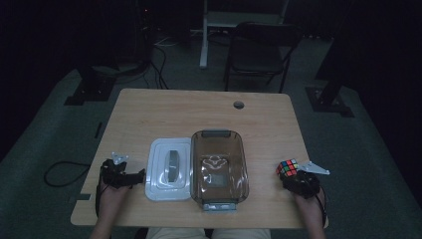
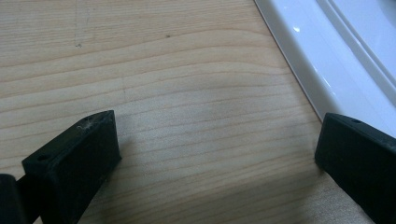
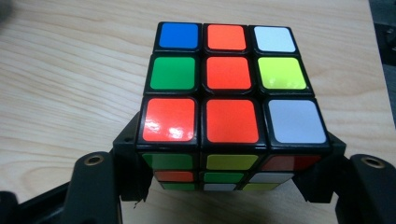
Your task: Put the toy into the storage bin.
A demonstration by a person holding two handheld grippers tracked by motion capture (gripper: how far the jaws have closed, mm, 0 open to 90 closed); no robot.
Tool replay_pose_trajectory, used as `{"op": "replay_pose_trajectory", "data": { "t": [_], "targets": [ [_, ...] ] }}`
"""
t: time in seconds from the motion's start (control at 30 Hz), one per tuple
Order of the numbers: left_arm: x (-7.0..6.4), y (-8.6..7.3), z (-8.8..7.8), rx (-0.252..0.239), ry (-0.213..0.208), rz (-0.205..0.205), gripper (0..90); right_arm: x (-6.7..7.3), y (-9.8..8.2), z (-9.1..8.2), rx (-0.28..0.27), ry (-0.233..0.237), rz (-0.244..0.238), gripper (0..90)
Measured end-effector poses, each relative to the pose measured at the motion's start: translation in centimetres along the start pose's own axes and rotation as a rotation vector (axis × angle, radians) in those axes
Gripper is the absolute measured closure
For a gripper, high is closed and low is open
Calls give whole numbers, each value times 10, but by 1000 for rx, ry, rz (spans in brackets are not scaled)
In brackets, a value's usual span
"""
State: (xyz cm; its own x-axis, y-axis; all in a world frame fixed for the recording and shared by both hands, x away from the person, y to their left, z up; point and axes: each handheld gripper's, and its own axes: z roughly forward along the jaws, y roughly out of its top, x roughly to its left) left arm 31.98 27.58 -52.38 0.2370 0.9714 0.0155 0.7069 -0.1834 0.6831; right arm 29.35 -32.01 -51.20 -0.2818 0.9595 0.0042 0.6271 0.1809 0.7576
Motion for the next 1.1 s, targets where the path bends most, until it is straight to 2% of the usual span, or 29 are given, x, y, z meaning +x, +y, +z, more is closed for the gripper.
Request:
{"op": "replay_pose_trajectory", "data": {
  "t": [0.13, 0.47, 0.73, 1.0, 1.03, 1.1],
  "targets": [
    [0, 0, 0, -2, -6, 4, 6, 4, 10, -10, -33, 16, -22, 338],
    [0, 0, 0, -2, -9, 8, 6, 12, 25, -21, -48, 95, -71, 338],
    [0, 0, 0, -1, -10, 10, 6, 21, 38, -36, -101, 119, -99, 338],
    [0, 0, 0, 1, -13, 14, 6, 31, 56, -54, -152, 184, -135, 338],
    [0, 0, 0, 1, -13, 14, 6, 36, 61, -60, -177, 226, -131, 338],
    [0, 0, 0, 0, -13, 13, 6, 41, 66, -65, -190, 248, -142, 338]
  ]
}}
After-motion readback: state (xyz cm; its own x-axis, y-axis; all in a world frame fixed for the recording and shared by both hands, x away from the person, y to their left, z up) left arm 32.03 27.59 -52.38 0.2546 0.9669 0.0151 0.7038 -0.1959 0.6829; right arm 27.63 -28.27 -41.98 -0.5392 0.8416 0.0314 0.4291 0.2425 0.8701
